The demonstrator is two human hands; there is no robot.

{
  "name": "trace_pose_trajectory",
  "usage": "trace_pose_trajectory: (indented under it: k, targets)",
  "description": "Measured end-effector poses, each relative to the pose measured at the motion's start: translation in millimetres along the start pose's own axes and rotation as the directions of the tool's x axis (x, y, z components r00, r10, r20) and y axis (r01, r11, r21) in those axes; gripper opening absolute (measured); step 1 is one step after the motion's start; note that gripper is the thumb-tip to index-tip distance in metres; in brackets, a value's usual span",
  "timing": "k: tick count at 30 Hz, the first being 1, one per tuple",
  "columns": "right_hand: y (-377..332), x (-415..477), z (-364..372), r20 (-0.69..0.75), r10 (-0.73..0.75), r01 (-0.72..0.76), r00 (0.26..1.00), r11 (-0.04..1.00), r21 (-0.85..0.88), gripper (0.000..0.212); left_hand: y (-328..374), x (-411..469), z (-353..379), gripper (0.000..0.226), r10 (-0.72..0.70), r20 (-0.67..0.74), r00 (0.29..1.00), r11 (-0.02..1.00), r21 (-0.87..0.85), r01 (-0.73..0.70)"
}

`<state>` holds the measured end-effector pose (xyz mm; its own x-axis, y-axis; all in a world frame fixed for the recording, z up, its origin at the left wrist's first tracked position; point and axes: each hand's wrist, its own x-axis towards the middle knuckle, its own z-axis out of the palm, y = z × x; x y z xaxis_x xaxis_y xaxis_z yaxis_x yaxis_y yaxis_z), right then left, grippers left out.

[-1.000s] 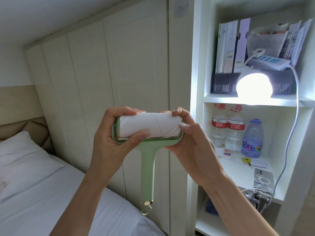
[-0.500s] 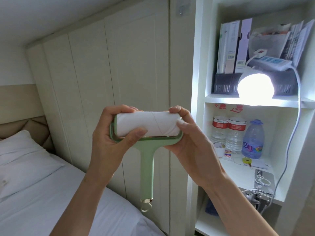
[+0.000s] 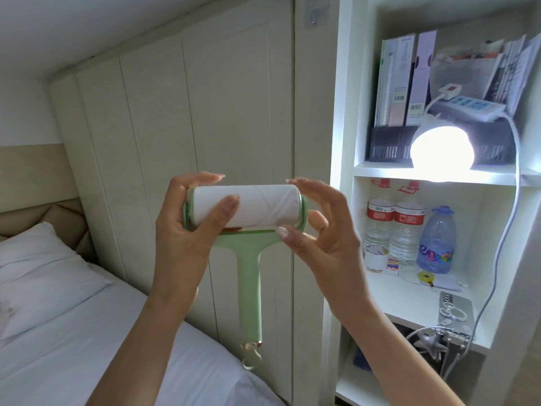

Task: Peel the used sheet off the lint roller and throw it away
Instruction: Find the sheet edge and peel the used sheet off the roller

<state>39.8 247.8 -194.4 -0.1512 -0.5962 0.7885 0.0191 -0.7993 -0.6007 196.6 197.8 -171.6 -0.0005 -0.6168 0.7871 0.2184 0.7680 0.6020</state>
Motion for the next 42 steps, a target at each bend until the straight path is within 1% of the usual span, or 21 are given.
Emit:
trace_pose_trajectory:
  k: [2, 4, 6, 10, 13, 15, 16, 18, 19, 22, 25, 28, 31, 33, 36, 38, 42]
  targets:
    - [4, -1, 1, -0.082, -0.097, 0.090, 0.992, 0.992, -0.088, 0.040, 0, -1, 2, 0.023, -0.022, 0.004, 1.000, 1.000, 0.013, 0.022]
    - [6, -2, 1, -0.139, -0.143, 0.126, 0.980, 0.984, -0.128, 0.033, 0, -3, 2, 0.022, -0.038, 0.011, 0.999, 0.999, 0.009, 0.038]
    - [5, -2, 1, -0.174, -0.155, 0.132, 0.972, 0.982, -0.138, 0.028, 0, -3, 2, 0.023, -0.051, 0.023, 0.998, 0.999, 0.017, 0.051]
    - [2, -1, 0, -0.191, -0.214, 0.173, 0.958, 0.962, -0.211, 0.023, -1, -5, 1, 0.024, -0.058, 0.017, 0.998, 0.997, 0.053, 0.057]
    - [3, -2, 0, -0.234, -0.191, 0.145, 0.953, 0.969, -0.202, 0.016, -1, -6, 1, 0.027, -0.064, 0.016, 0.998, 0.996, 0.060, 0.063]
    - [5, -2, 0, -0.275, -0.173, 0.124, 0.946, 0.975, -0.187, 0.012, -2, -4, 0, 0.034, -0.085, 0.065, 0.994, 0.995, 0.064, 0.081]
    - [5, -2, -1, -0.292, -0.172, 0.121, 0.941, 0.976, -0.184, 0.011, -2, -4, -1, 0.041, -0.104, 0.104, 0.989, 0.993, 0.073, 0.097]
    - [4, -1, -2, -0.321, -0.169, 0.113, 0.932, 0.976, -0.185, 0.015, -3, -5, -4, 0.059, -0.153, 0.192, 0.969, 0.986, 0.091, 0.138]
    - [4, 0, -3, -0.334, -0.167, 0.105, 0.927, 0.975, -0.196, 0.018, -3, -6, -5, 0.064, -0.165, 0.238, 0.957, 0.985, 0.096, 0.146]
    - [7, 1, -3, -0.358, -0.149, 0.069, 0.922, 0.971, -0.228, 0.014, -4, -8, -7, 0.067, -0.130, 0.316, 0.940, 0.990, 0.099, 0.104]
    - [9, 1, -4, -0.360, -0.138, 0.045, 0.923, 0.965, -0.257, 0.004, -5, -8, -7, 0.054, -0.100, 0.297, 0.949, 0.993, 0.094, 0.075]
    - [10, 2, -6, -0.330, -0.154, 0.053, 0.931, 0.954, -0.296, 0.005, -6, -8, -8, 0.045, -0.089, 0.286, 0.954, 0.995, 0.075, 0.070]
    - [12, 3, -7, -0.306, -0.181, 0.064, 0.935, 0.932, -0.357, 0.006, -5, -8, -7, 0.044, -0.071, 0.284, 0.956, 0.995, 0.083, 0.049]
    - [13, 3, -7, -0.312, -0.194, 0.075, 0.930, 0.932, -0.354, 0.008, -5, -8, -6, 0.043, -0.062, 0.267, 0.962, 0.995, 0.087, 0.040]
    - [14, 2, -6, -0.293, -0.258, 0.116, 0.920, 0.898, -0.425, 0.018, -7, -7, -7, 0.044, -0.082, 0.222, 0.972, 0.996, 0.063, 0.069]
    - [14, 2, -6, -0.294, -0.271, 0.127, 0.916, 0.894, -0.429, 0.022, -8, -6, -8, 0.044, -0.100, 0.204, 0.974, 0.994, 0.061, 0.089]
    - [10, 1, -5, -0.305, -0.275, 0.153, 0.912, 0.917, -0.369, 0.013, -13, -8, -8, 0.040, -0.166, 0.161, 0.973, 0.984, 0.089, 0.153]
